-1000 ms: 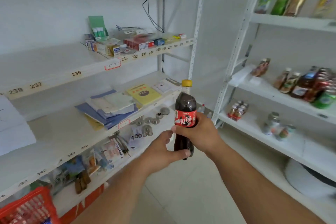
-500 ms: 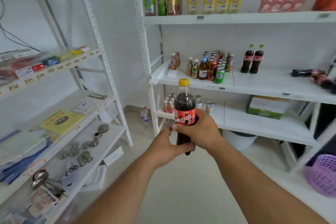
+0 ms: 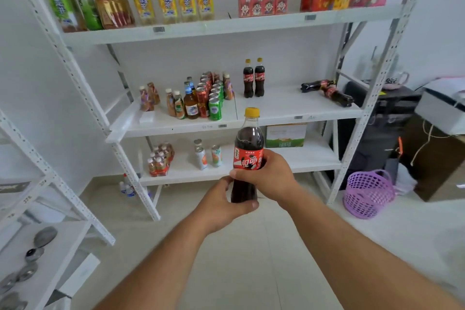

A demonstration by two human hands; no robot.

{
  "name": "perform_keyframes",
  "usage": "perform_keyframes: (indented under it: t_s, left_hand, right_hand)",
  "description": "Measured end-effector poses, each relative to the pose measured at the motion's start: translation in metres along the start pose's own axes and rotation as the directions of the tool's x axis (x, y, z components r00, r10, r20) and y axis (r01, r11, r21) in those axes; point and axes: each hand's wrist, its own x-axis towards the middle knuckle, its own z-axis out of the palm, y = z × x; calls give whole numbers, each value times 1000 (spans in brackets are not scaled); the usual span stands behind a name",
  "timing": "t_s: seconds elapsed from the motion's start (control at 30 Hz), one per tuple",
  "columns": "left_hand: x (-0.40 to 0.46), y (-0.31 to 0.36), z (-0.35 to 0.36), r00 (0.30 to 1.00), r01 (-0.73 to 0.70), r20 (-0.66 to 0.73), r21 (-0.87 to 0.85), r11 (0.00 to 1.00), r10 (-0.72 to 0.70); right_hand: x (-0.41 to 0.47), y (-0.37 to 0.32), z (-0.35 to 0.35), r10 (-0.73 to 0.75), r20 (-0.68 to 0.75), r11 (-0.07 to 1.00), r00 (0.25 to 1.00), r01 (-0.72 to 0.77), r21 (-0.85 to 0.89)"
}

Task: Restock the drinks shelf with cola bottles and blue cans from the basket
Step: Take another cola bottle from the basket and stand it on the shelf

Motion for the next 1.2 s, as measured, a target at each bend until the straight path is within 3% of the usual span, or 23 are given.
perform_keyframes:
  t_s: [0.53, 0.9, 1.2]
  left_hand:
    - [181, -8, -31, 987, -111, 116, -29, 993, 113]
    - [291, 11, -12, 986, -98, 135, 8, 995, 96]
    - [398, 56, 29, 997, -54, 61, 9, 998, 53]
  right_hand:
    - [143, -4, -17, 13, -135, 990, 991, -32, -140]
    - [246, 24, -66, 22, -107, 988, 994, -38, -146]
    - [356, 50, -143, -6, -14, 985, 1000, 3, -172]
